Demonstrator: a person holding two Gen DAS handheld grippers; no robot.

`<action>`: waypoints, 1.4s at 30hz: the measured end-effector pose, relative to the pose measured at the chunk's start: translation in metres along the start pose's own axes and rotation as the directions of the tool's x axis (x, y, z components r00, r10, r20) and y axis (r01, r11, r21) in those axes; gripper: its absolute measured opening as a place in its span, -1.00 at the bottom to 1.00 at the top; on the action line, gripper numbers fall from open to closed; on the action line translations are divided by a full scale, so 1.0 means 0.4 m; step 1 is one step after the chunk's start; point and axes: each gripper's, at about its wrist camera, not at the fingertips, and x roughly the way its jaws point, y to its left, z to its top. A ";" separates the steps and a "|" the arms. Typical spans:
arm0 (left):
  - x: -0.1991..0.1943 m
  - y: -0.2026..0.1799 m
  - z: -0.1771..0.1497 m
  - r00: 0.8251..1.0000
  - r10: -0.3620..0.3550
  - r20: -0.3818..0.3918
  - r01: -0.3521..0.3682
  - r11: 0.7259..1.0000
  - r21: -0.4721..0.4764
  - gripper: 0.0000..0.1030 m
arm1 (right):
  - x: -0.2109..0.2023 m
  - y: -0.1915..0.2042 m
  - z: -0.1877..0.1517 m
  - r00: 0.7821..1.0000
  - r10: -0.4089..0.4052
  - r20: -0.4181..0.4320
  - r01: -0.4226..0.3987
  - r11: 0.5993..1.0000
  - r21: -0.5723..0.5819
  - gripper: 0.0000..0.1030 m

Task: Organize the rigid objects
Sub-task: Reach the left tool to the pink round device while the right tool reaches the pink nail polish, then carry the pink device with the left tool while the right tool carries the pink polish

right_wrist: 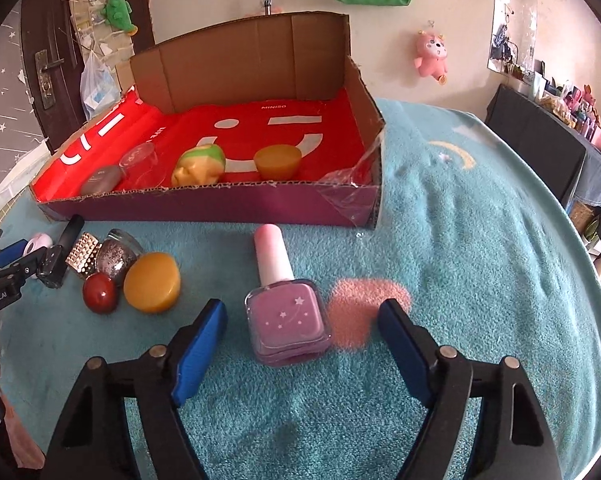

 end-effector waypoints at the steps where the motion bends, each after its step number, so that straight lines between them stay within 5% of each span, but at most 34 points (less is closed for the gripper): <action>1: 0.001 0.002 0.000 1.000 -0.003 -0.001 0.003 1.000 -0.003 0.32 | 0.002 0.000 0.000 1.000 0.002 -0.001 -0.002 1.000 0.000 0.57; 26: 0.011 -0.003 0.003 1.000 0.003 -0.005 -0.003 1.000 -0.004 0.31 | 0.003 0.006 -0.002 1.000 -0.006 -0.003 0.005 1.000 -0.022 0.52; 28: 0.010 -0.005 0.002 1.000 -0.004 -0.003 0.004 1.000 0.002 0.20 | 0.002 0.010 -0.003 1.000 -0.007 0.003 0.007 1.000 -0.028 0.42; 33: 0.000 -0.023 -0.005 1.000 -0.008 0.017 0.007 0.999 0.045 -0.10 | -0.005 0.025 -0.008 0.999 -0.008 0.031 0.010 0.998 -0.065 -0.19; 42: -0.031 -0.016 -0.006 0.999 -0.035 0.037 0.034 0.999 0.030 -0.10 | -0.044 0.021 -0.017 0.995 0.039 0.089 -0.034 0.998 -0.049 -0.20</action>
